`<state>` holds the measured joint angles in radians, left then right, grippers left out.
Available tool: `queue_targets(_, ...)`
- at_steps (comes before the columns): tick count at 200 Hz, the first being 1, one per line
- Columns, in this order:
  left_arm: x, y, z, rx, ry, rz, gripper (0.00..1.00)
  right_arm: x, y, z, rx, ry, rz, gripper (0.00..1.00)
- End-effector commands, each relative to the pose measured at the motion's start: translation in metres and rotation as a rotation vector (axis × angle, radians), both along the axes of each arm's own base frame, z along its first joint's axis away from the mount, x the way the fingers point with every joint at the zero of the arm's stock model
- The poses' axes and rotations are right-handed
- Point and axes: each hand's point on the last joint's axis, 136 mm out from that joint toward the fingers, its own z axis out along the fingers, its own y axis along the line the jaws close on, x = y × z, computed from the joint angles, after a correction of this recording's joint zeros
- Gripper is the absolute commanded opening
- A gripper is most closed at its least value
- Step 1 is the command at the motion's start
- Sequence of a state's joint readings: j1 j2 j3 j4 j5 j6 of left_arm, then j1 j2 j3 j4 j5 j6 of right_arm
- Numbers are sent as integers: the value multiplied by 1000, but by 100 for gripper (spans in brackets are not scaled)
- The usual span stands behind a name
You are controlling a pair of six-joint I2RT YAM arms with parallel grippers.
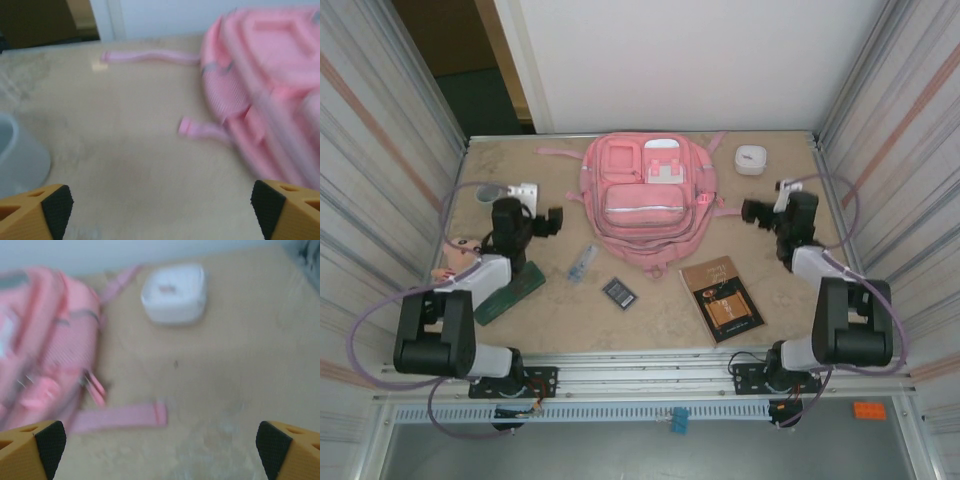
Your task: Pack the student bag
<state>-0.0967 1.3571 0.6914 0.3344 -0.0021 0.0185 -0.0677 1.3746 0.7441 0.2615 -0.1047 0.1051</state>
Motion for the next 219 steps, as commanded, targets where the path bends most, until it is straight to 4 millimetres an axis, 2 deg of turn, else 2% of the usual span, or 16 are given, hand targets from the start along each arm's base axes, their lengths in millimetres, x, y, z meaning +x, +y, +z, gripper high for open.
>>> queue_targets(1, -3, -16, 26, -169, 97, 0, 90, -11, 23, 49, 57, 79, 64, 99)
queue_targets(17, 4, -40, 32, -196, 159, -43, 86, -12, 44, 72, 49, 109, 106, 99)
queue_targets(36, 12, -75, 26, -174, 250, -112, 82, -14, 67, 68, 134, 189, 127, 99)
queue_targets(63, 18, -118, -6, -192, 377, -202, 70, -16, 100, 30, 336, 337, 187, 100)
queue_targets(81, 19, -134, -29, -220, 432, -223, 65, -16, 115, -1, 414, 408, 167, 88)
queue_targets(95, 18, -142, -46, -240, 474, -231, 61, -19, 134, -23, 422, 471, 196, 80)
queue_targets(117, 12, -147, -69, -248, 529, -224, 57, -25, 164, -53, 458, 580, 222, 65)
queue_targets(131, 5, -148, -83, -240, 560, -219, 54, -31, 188, -67, 492, 627, 263, 60)
queue_targets(149, -4, -144, -96, -232, 592, -195, 51, -41, 207, -81, 458, 665, 265, 59)
queue_targets(183, -19, -132, -121, -213, 645, -143, 44, -65, 233, -86, 437, 679, 295, 60)
queue_targets(201, -25, -130, -127, -211, 666, -135, 41, -74, 246, -93, 461, 710, 310, 60)
queue_targets(211, -31, -129, -129, -212, 677, -130, 41, -80, 252, -103, 466, 746, 311, 58)
queue_targets(219, -36, -125, -132, -211, 689, -114, 41, -83, 255, -110, 459, 760, 301, 53)
